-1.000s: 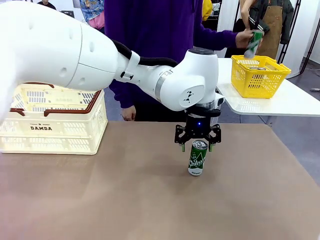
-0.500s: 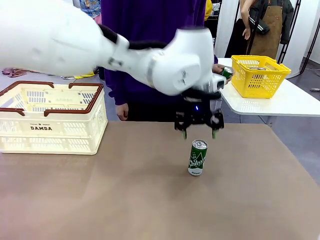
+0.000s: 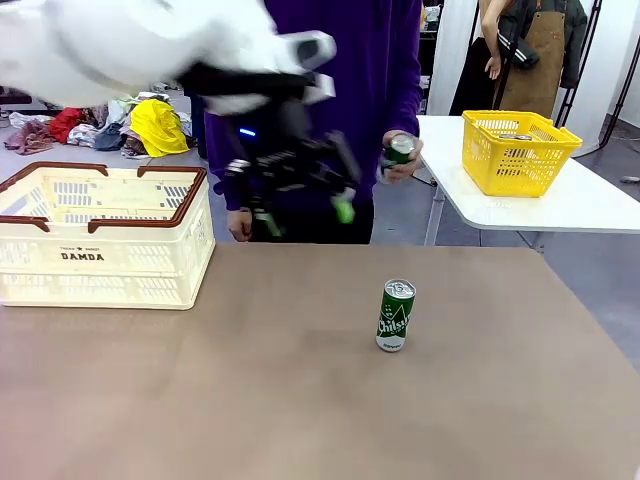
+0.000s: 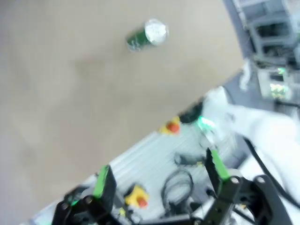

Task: Place the drinks into the Shopping basket.
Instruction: Pick up one drink and place it into the Shopping basket.

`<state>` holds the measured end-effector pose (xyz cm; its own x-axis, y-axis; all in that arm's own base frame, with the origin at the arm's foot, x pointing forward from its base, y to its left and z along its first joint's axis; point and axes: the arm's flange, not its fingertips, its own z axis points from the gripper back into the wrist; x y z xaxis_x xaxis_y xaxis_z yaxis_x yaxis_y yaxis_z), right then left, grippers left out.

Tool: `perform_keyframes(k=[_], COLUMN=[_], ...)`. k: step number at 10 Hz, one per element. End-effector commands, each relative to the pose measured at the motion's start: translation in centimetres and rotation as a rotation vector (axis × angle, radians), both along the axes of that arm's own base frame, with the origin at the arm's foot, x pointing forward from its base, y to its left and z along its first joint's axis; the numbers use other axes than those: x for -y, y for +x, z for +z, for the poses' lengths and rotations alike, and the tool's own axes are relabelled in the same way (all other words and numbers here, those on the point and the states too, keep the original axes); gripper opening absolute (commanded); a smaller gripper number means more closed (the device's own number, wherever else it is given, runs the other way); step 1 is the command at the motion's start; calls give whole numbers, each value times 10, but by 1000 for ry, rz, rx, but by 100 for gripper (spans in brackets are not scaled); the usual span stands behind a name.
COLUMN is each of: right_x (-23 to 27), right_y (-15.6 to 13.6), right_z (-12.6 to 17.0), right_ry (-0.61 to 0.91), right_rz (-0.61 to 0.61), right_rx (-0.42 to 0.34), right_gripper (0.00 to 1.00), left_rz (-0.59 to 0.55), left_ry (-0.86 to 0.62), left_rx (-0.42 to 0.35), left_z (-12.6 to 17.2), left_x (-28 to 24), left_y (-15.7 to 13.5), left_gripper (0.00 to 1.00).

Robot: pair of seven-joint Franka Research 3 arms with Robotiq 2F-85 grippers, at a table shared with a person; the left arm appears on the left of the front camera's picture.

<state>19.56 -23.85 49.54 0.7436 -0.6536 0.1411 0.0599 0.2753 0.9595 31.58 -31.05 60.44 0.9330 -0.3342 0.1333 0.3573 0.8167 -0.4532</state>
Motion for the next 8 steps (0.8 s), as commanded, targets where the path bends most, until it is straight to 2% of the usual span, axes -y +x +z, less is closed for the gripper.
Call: perform_keyframes(k=[1,3,4,8], right_x=[1,1,1,1], right_y=[1,1,1,1], right_z=[2,2,2,2], right_ry=[3,3,3,3], right_rz=[5,5,5,5], right_rx=[34,34,34,34], right_gripper=[100,100,100,100], left_rz=[15,141,162,305], left_ry=[-78,-236,-329,-481], left_rx=[-122,-166,-192,-200], left_z=[2,4,-2,-28], left_x=[-88,-167,-201,-267], left_y=[9,-4,-11,-37], left_gripper=[100,100,100,100])
